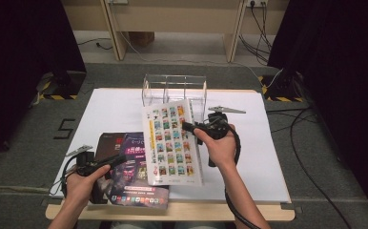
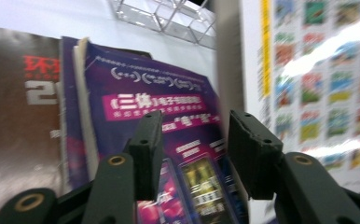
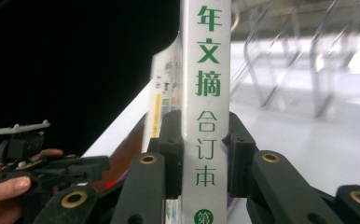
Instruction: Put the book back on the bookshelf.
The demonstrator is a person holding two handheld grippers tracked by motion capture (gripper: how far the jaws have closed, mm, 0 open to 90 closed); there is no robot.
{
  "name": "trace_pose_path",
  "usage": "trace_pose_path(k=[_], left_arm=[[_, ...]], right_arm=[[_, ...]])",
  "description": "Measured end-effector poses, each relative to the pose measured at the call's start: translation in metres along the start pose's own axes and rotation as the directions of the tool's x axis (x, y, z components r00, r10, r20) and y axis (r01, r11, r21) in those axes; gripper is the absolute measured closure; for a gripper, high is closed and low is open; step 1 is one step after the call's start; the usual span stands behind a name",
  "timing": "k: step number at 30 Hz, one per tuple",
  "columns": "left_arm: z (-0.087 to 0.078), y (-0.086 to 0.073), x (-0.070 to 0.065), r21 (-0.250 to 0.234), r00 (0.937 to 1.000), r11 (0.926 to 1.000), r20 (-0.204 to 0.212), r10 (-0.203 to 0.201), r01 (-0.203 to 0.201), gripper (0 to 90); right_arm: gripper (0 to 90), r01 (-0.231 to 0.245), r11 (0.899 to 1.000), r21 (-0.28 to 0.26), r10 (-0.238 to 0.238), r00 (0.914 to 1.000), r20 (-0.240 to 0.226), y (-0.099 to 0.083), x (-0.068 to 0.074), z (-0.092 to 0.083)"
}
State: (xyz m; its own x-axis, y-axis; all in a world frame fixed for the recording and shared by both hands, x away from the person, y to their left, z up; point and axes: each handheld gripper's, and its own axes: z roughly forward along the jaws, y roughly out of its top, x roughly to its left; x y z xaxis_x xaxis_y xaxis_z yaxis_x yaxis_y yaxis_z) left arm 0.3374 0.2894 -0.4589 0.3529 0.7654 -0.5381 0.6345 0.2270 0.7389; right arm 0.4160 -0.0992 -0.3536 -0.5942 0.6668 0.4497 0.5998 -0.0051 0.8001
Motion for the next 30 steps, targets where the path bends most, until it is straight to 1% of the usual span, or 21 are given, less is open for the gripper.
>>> trace_pose_path(k=[1, 3, 4, 5, 6, 8, 9, 10, 12, 13, 15, 16, 17, 18, 19, 20, 23, 25, 27, 29, 30], left_arm=[[0.000, 0.000, 0.000, 0.000, 1.0000, 1.0000, 0.000, 0.000, 0.000, 53.7], [-0.001, -0.005, 0.003, -0.022, 0.9992, 0.9995, -0.033, 0.024, -0.025, 53.3], [-0.002, -0.007, 0.004, -0.034, 0.9983, 0.9989, -0.049, 0.032, -0.033, 53.0], [-0.003, -0.009, 0.005, -0.042, 0.9980, 0.9986, -0.056, 0.029, -0.031, 52.7], [-0.003, -0.011, 0.007, -0.052, 0.9980, 0.9983, -0.058, 0.024, -0.027, 52.7], [-0.004, -0.016, 0.011, -0.080, 0.9977, 0.9967, -0.066, 0.012, -0.017, 52.5], [-0.004, -0.017, 0.011, -0.075, 0.9973, 0.9970, -0.072, 0.012, -0.018, 52.4], [-0.005, -0.020, 0.013, -0.083, 0.9974, 0.9965, -0.071, 0.008, -0.014, 52.0], [-0.006, -0.022, 0.014, -0.086, 0.9967, 0.9960, -0.080, 0.017, -0.024, 51.9], [-0.006, -0.022, 0.014, -0.085, 0.9965, 0.9960, -0.081, 0.021, -0.028, 51.8], [-0.007, -0.024, 0.015, -0.092, 0.9966, 0.9955, -0.081, 0.015, -0.023, 51.7], [-0.007, -0.025, 0.016, -0.091, 0.9962, 0.9955, -0.084, 0.020, -0.028, 51.7], [-0.008, -0.025, 0.016, -0.095, 0.9960, 0.9952, -0.088, 0.016, -0.024, 51.7], [-0.009, -0.025, 0.016, -0.099, 0.9959, 0.9948, -0.090, 0.015, -0.024, 51.7], [-0.009, -0.025, 0.017, -0.102, 0.9954, 0.9943, -0.093, 0.022, -0.031, 51.7], [-0.010, -0.024, 0.017, -0.102, 0.9951, 0.9942, -0.096, 0.025, -0.035, 51.7], [-0.008, -0.025, 0.018, -0.101, 0.9957, 0.9944, -0.090, 0.022, -0.032, 51.7], [-0.007, -0.026, 0.018, -0.096, 0.9959, 0.9949, -0.088, 0.021, -0.030, 51.7], [-0.007, -0.026, 0.018, -0.091, 0.9962, 0.9953, -0.084, 0.023, -0.031, 51.5], [-0.007, -0.026, 0.018, -0.092, 0.9963, 0.9953, -0.083, 0.020, -0.028, 51.4], [-0.007, -0.026, 0.018, -0.096, 0.9963, 0.9951, -0.083, 0.018, -0.026, 51.4]], right_arm=[[74.0, 0.012, 1.000, -0.011, -0.012, 0.9999, 0.012, 0.002, 0.002, -0.005], [74.0, 0.022, 1.000, -0.023, -0.021, 0.9995, 0.022, 0.004, 0.003, -0.009], [73.9, 0.036, 0.999, -0.028, -0.035, 0.9987, 0.037, 0.006, 0.004, -0.013], [74.0, 0.062, 0.997, -0.044, -0.058, 0.9959, 0.069, 0.010, 0.005, -0.019], [74.0, 0.062, 0.997, -0.044, -0.058, 0.9959, 0.069, 0.010, 0.005, -0.019], [74.0, 0.082, 0.995, -0.064, -0.075, 0.9929, 0.092, 0.012, 0.005, -0.024], [74.0, 0.085, 0.994, -0.076, -0.076, 0.9916, 0.105, 0.014, 0.005, -0.027], [74.1, 0.091, 0.990, -0.109, -0.077, 0.9892, 0.125, 0.017, 0.005, -0.033], [74.1, 0.092, 0.988, -0.122, -0.076, 0.9885, 0.131, 0.019, 0.005, -0.035], [74.1, 0.101, 0.984, -0.146, -0.079, 0.9855, 0.150, 0.022, 0.005, -0.038], [74.1, 0.122, 0.979, -0.166, -0.089, 0.9770, 0.194, 0.028, 0.005, -0.042], [74.1, 0.128, 0.977, -0.171, -0.091, 0.9733, 0.211, 0.030, 0.005, -0.044], [74.1, 0.137, 0.974, -0.182, -0.090, 0.9649, 0.247, 0.035, 0.003, -0.046], [74.1, 0.153, 0.970, -0.190, -0.093, 0.9524, 0.290, 0.038, 0.003, -0.048], [74.1, 0.156, 0.967, -0.200, -0.088, 0.9458, 0.313, 0.041, 0.001, -0.049], [74.1, 0.153, 0.964, -0.217, -0.076, 0.9423, 0.326, 0.044, 0.000, -0.051], [74.1, 0.127, 0.955, -0.268, -0.028, 0.9374, 0.347, 0.052, -0.007, -0.055], [74.1, 0.120, 0.950, -0.289, -0.009, 0.9332, 0.359, 0.058, -0.011, -0.057], [74.1, 0.121, 0.947, -0.296, -0.005, 0.9308, 0.366, 0.063, -0.012, -0.055], [74.1, 0.120, 0.948, -0.294, -0.006, 0.9318, 0.363, 0.067, -0.011, -0.052], [74.1, 0.114, 0.949, -0.295, -0.002, 0.9352, 0.354, 0.069, -0.011, -0.049]])
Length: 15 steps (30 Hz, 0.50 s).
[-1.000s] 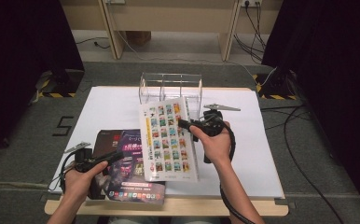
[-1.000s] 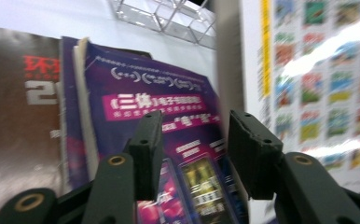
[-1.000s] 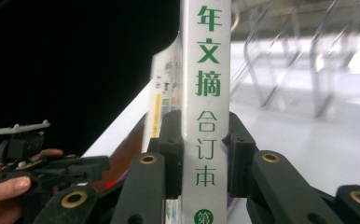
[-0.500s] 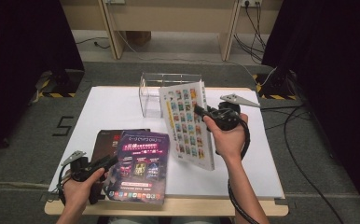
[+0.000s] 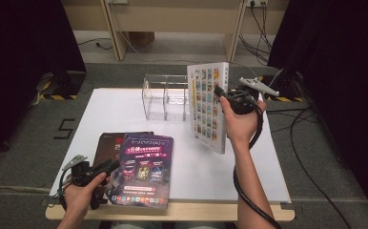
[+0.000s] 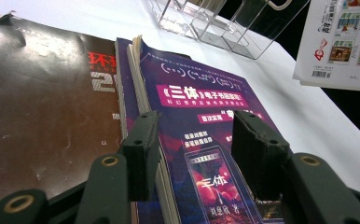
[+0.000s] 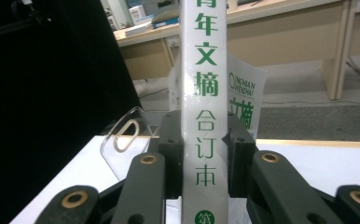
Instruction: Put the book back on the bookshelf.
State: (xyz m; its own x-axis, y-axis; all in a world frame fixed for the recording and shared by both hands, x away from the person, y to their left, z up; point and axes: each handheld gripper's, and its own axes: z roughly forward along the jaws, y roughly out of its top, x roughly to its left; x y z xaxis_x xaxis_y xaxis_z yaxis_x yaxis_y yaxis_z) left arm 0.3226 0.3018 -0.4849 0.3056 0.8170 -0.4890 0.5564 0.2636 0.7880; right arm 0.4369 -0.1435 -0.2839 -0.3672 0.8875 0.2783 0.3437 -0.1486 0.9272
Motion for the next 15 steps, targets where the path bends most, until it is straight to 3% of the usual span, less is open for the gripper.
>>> trace_pose_path(k=[4, 8, 12, 15], left_arm=[[-0.002, 0.001, 0.002, -0.006, 1.0000, 1.0000, -0.004, -0.002, 0.002, 51.3], [-0.003, 0.001, 0.003, -0.006, 1.0000, 1.0000, -0.006, -0.007, 0.007, 51.2], [-0.002, 0.000, 0.003, -0.005, 0.9999, 0.9999, -0.002, -0.010, 0.010, 51.0], [-0.001, 0.000, 0.004, -0.003, 0.9999, 0.9999, -0.002, -0.012, 0.012, 50.9]], right_arm=[[74.1, -0.049, 0.999, 0.019, 0.050, 0.9957, -0.078, 0.002, 0.002, 0.009], [74.1, -0.061, 0.997, 0.040, 0.064, 0.9939, -0.090, 0.004, -0.002, 0.024], [74.1, -0.054, 0.997, 0.047, 0.056, 0.9966, -0.060, 0.008, -0.008, 0.039], [74.1, -0.022, 0.999, 0.039, 0.022, 0.9997, -0.011, 0.012, -0.008, 0.048]])
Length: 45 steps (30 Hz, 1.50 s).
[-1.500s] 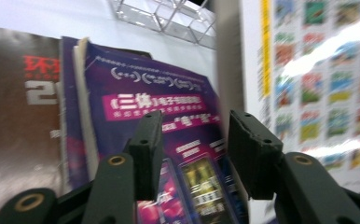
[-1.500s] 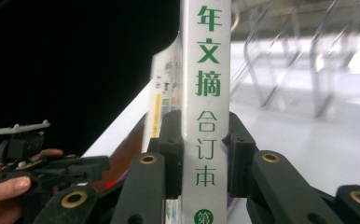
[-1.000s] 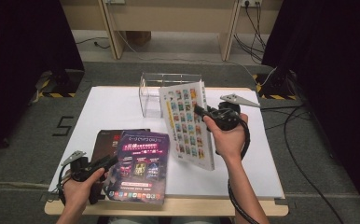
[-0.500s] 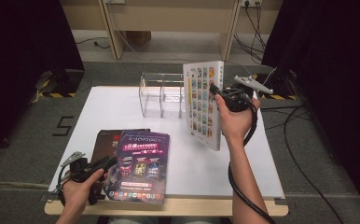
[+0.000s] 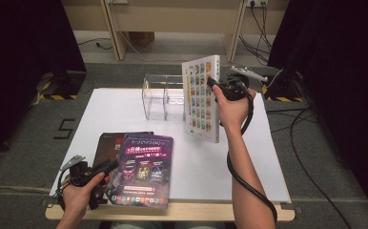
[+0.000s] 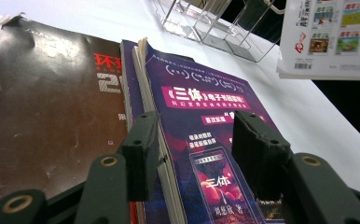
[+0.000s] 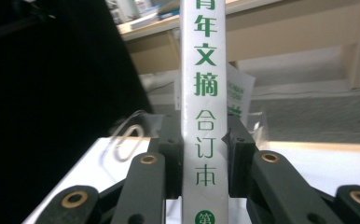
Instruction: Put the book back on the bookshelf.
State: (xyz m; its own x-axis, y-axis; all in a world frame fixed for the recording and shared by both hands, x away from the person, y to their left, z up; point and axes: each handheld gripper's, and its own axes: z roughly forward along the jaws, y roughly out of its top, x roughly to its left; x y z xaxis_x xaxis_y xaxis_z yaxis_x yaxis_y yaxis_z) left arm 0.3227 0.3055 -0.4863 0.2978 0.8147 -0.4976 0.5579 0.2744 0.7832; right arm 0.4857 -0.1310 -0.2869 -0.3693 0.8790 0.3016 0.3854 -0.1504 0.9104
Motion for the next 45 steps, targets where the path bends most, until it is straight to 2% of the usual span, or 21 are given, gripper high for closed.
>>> trace_pose_path(k=[3, 5, 13, 18, 23, 26, 30, 32, 33, 37, 40, 45], left_arm=[[0.001, 0.000, 0.000, -0.001, 1.0000, 1.0000, 0.001, 0.001, -0.001, 50.9], [0.001, 0.000, 0.000, 0.002, 1.0000, 1.0000, 0.003, 0.000, 0.000, 50.8], [0.002, -0.002, 0.000, 0.011, 1.0000, 0.9999, 0.006, 0.006, -0.006, 50.7], [0.002, -0.002, -0.001, 0.010, 0.9999, 0.9999, 0.010, 0.004, -0.004, 50.6], [0.004, -0.003, 0.000, 0.015, 0.9999, 0.9999, 0.010, 0.005, -0.005, 50.5], [0.003, -0.003, 0.000, 0.011, 0.9999, 0.9999, 0.010, 0.000, 0.000, 50.5], [0.004, -0.004, 0.002, 0.015, 1.0000, 0.9999, 0.007, 0.001, -0.001, 50.5], [0.004, -0.004, 0.002, 0.016, 0.9999, 0.9999, 0.010, 0.003, -0.004, 50.5], [0.004, -0.004, 0.001, 0.017, 0.9999, 0.9999, 0.011, 0.001, -0.001, 50.5], [0.004, -0.004, 0.000, 0.015, 0.9999, 0.9999, 0.013, 0.004, -0.004, 50.5], [0.004, -0.005, 0.000, 0.015, 0.9999, 0.9999, 0.011, 0.006, -0.006, 50.4], [0.003, -0.005, -0.001, 0.012, 0.9999, 0.9999, 0.010, 0.008, -0.008, 50.4]], right_arm=[[74.1, 0.031, 1.000, -0.006, -0.030, 0.9982, 0.051, 0.005, 0.000, 0.007], [74.0, 0.019, 1.000, -0.014, -0.019, 0.9987, 0.048, 0.007, 0.000, 0.013], [74.0, 0.027, 0.999, -0.041, -0.021, 0.9901, 0.139, 0.016, 0.010, 0.034], [74.0, 0.015, 0.998, -0.055, -0.006, 0.9871, 0.160, 0.020, 0.010, 0.051], [73.9, 0.020, 0.997, -0.069, -0.009, 0.9877, 0.156, 0.021, 0.014, 0.068], [73.9, 0.022, 0.996, -0.090, -0.007, 0.9876, 0.157, 0.014, 0.012, 0.077], [73.9, 0.029, 0.995, -0.098, -0.013, 0.9873, 0.159, -0.004, 0.008, 0.085], [73.8, 0.035, 0.992, -0.119, -0.017, 0.9884, 0.151, -0.011, 0.007, 0.083], [73.7, 0.055, 0.991, -0.122, -0.035, 0.9870, 0.157, -0.013, 0.009, 0.081], [73.5, 0.085, 0.987, -0.136, -0.062, 0.9851, 0.160, -0.022, 0.012, 0.066], [73.0, 0.116, 0.985, -0.129, -0.096, 0.9836, 0.153, -0.034, 0.016, 0.051], [72.8, 0.133, 0.986, -0.103, -0.118, 0.9832, 0.139, -0.055, 0.012, 0.027]])
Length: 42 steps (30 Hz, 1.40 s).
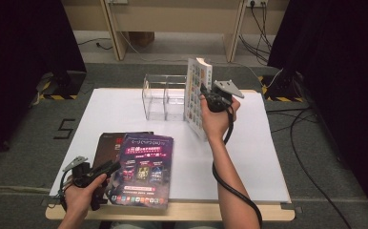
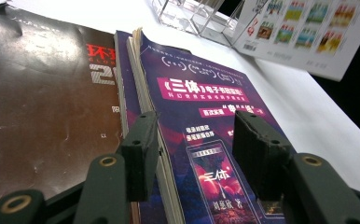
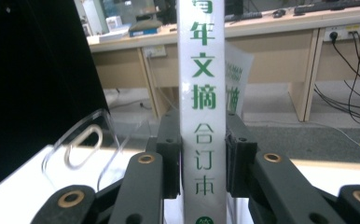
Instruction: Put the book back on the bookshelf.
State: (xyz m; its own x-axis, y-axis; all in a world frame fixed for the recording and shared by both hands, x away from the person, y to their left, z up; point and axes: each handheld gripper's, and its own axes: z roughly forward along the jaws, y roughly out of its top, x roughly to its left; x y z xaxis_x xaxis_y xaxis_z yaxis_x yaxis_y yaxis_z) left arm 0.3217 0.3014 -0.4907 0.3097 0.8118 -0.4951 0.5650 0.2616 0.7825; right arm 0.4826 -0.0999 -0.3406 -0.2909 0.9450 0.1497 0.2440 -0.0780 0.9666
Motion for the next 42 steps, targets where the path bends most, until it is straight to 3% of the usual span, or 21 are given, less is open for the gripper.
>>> trace_pose_path(k=[5, 14, 21, 24, 30, 42], left_arm=[[0.001, -0.001, -0.001, 0.001, 1.0000, 1.0000, -0.001, 0.002, -0.002, 50.4], [0.000, -0.001, -0.002, -0.001, 1.0000, 1.0000, -0.001, 0.007, -0.007, 50.3], [0.000, -0.001, -0.004, -0.002, 1.0000, 1.0000, 0.003, 0.008, -0.008, 50.3], [0.000, -0.001, -0.004, -0.001, 1.0000, 1.0000, 0.002, 0.009, -0.009, 50.2], [-0.001, -0.001, -0.004, -0.001, 0.9999, 0.9999, 0.001, 0.011, -0.011, 50.2], [0.000, 0.000, -0.003, -0.002, 0.9999, 0.9999, 0.001, 0.011, -0.011, 50.1]], right_arm=[[72.6, 0.012, 0.999, 0.047, -0.011, 0.9997, -0.022, -0.010, -0.009, -0.021], [69.8, 0.013, 0.994, 0.106, -0.006, 0.9982, -0.060, -0.023, -0.012, -0.047], [66.9, 0.003, 0.990, 0.138, 0.002, 0.9993, -0.036, -0.029, -0.015, -0.061], [65.0, -0.007, 0.992, 0.125, 0.010, 0.9995, -0.028, -0.029, -0.016, -0.067], [58.9, 0.016, 0.992, 0.122, -0.014, 0.9997, -0.021, -0.025, -0.017, -0.070], [52.6, 0.002, 0.994, 0.113, -0.001, 0.9999, -0.010, -0.006, -0.027, -0.065]])
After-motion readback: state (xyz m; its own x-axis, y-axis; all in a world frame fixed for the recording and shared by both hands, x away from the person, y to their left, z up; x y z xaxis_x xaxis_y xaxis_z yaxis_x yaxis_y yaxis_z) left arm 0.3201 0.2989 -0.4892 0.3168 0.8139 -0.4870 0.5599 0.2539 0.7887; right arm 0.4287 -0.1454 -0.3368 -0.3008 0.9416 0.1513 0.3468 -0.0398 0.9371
